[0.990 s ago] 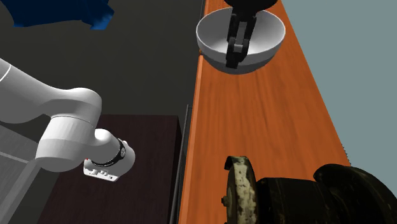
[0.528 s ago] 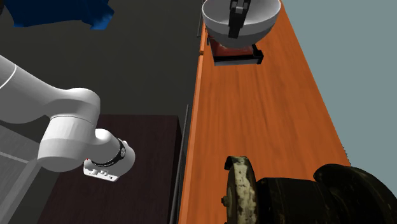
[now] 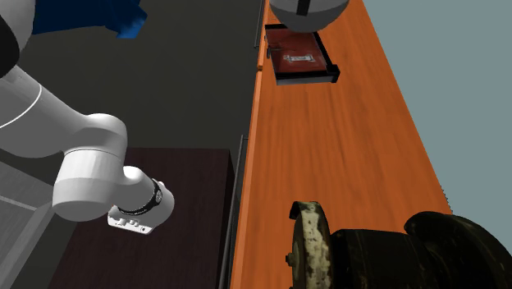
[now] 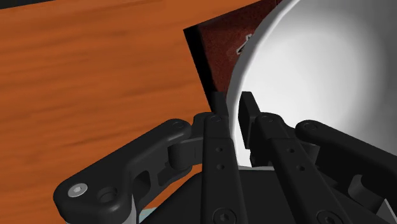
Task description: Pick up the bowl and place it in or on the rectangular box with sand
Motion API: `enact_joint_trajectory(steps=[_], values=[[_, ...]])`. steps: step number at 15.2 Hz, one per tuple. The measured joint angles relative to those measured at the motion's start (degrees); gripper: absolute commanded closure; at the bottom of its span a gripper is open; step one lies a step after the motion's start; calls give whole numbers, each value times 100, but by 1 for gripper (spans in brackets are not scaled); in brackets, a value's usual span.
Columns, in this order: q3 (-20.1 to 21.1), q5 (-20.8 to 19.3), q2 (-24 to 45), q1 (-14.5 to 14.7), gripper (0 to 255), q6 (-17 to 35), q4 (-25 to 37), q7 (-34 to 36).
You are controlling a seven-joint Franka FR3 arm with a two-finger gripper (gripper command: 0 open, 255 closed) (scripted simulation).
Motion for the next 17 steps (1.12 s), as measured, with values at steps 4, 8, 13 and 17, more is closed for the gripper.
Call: enact_joint_trajectory(steps=[4,8,13,17], values=[[199,-87,354,157,255,36,354,346],[210,-62,227,169,255,352,-85,337],[195,-20,41,159,255,805,-726,255],[191,4,-64,158,255,1116,-1142,206]])
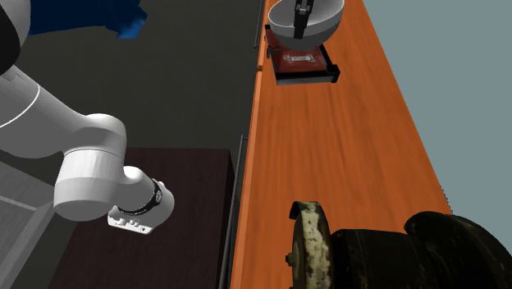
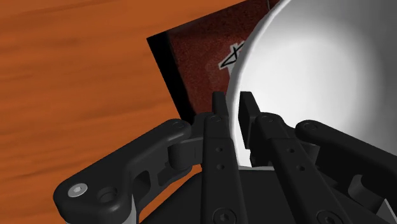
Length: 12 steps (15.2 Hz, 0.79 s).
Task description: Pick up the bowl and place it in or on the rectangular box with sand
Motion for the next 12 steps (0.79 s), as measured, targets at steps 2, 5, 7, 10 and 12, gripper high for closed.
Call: enact_joint_trajectory(steps=[2,5,7,10,12], values=[[-14,9,-47,-10,255,155,-194,-40],[-16,15,-83,-8,255,244,-307,-45],[-16,15,-85,-6,255,253,-314,-43],[-19,15,-88,-5,0,252,-316,-44],[-13,19,-84,0,0,250,-324,-46]])
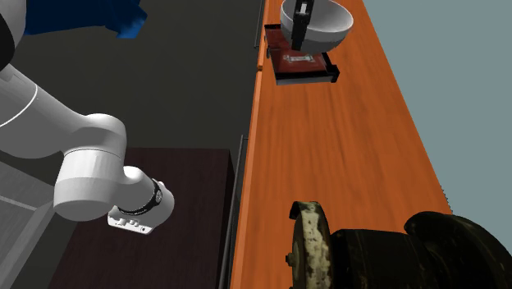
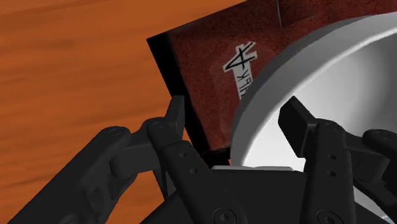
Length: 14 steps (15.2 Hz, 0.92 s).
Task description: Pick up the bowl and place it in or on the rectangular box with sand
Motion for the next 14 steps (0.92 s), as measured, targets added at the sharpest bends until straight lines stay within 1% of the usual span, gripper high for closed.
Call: enact_joint_trajectory(steps=[4,6,8,10,14], values=[[2,1,3,2,0,0,-1,0],[-14,-6,28,-10,0,-236,261,6],[-24,-38,177,-22,0,-611,786,41],[-29,-44,200,-26,0,-737,932,47],[-29,-44,201,-26,0,-772,964,53]])
